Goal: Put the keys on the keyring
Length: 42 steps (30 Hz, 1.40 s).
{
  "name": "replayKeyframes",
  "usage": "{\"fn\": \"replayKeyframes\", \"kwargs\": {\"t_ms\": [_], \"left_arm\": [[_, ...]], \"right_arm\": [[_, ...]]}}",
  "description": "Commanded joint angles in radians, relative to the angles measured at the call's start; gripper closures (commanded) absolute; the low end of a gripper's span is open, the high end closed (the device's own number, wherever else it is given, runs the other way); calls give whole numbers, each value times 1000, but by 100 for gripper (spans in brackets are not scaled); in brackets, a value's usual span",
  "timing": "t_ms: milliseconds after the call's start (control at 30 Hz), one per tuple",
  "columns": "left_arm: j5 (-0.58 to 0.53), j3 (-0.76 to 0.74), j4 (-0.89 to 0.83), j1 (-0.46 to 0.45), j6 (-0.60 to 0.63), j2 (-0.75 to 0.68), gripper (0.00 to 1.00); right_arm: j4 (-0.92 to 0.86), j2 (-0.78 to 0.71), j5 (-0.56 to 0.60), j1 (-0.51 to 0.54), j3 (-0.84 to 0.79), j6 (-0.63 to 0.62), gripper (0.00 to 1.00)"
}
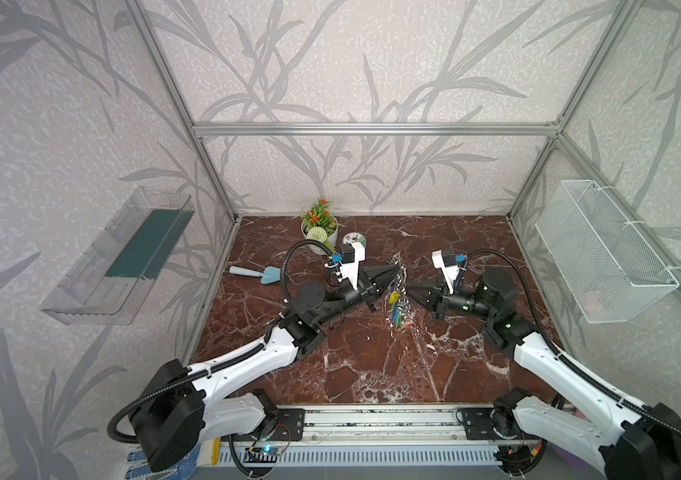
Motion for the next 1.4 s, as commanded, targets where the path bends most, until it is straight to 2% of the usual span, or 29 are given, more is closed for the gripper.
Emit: {"fn": "replayKeyframes", "kwargs": {"t_ms": [0,67,133,233,400,533,700,900,1100,1367], "left_arm": [[31,20,85,16,-26,-29,100],[50,17,81,20,-34,-27,100],[71,11,82,23,-42,-27,100],[123,10,89,24,-54,-21,100],[207,19,129,27,-88,15,100],[243,29,182,30,-116,56,100],[260,36,215,32,-131,92,100],[266,38,232,32,-138,104,100],[266,38,237,33,-141,108,100],[266,41,234,32,-139,118,100]], "right_arm": [[-87,-30,75,-51,20,-17,91],[-110,-38,102,-96,24,5,85],[-120,-48,117,-152,31,38,72],[-101,-76,103,-179,49,68,61],[58,-79,-2,-179,68,166,54],[254,-44,-94,-168,49,299,50],[328,-23,-132,-120,37,323,50],[240,1,-120,-93,37,259,61],[270,26,-136,-89,26,273,69],[310,48,-154,-78,23,292,71]]}}
